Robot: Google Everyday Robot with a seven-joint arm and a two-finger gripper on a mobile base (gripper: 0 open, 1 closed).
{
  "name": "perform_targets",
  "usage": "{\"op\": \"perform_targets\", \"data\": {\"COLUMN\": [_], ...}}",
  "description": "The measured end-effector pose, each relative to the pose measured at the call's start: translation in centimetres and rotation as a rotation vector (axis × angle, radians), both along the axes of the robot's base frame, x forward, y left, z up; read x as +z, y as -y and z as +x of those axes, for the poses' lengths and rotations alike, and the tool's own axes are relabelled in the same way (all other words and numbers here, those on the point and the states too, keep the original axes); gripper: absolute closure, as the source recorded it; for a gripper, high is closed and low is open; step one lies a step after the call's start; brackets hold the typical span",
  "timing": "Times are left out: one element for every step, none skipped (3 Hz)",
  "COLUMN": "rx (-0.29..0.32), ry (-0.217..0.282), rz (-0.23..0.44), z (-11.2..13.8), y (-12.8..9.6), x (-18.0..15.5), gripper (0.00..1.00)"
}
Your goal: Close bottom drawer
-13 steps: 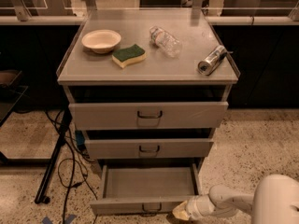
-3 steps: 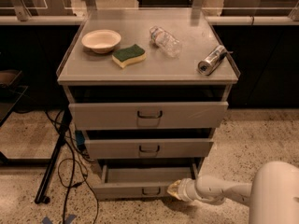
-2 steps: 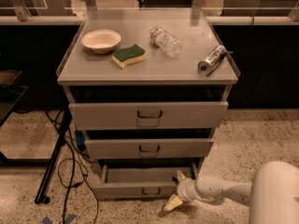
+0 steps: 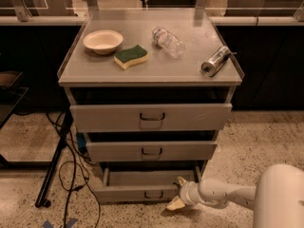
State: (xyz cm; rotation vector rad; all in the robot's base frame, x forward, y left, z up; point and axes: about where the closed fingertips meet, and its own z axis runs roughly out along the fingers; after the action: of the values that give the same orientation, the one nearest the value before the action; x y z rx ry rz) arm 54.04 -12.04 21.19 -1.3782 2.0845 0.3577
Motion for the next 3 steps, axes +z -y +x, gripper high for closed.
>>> {"op": "perform_targets", "data": {"rx": [0.001,0.002,-0.017], "ry": [-0.002,0.020,0.013], "rz": [-0.007,-0.020,-0.035], "z": [-2.2,-7.4,-10.4], "y": [-0.4,-0.5,-0.5], "x": [-0.7,-2.0,-2.5], "gripper": [0.42,0.65,0.54]}}
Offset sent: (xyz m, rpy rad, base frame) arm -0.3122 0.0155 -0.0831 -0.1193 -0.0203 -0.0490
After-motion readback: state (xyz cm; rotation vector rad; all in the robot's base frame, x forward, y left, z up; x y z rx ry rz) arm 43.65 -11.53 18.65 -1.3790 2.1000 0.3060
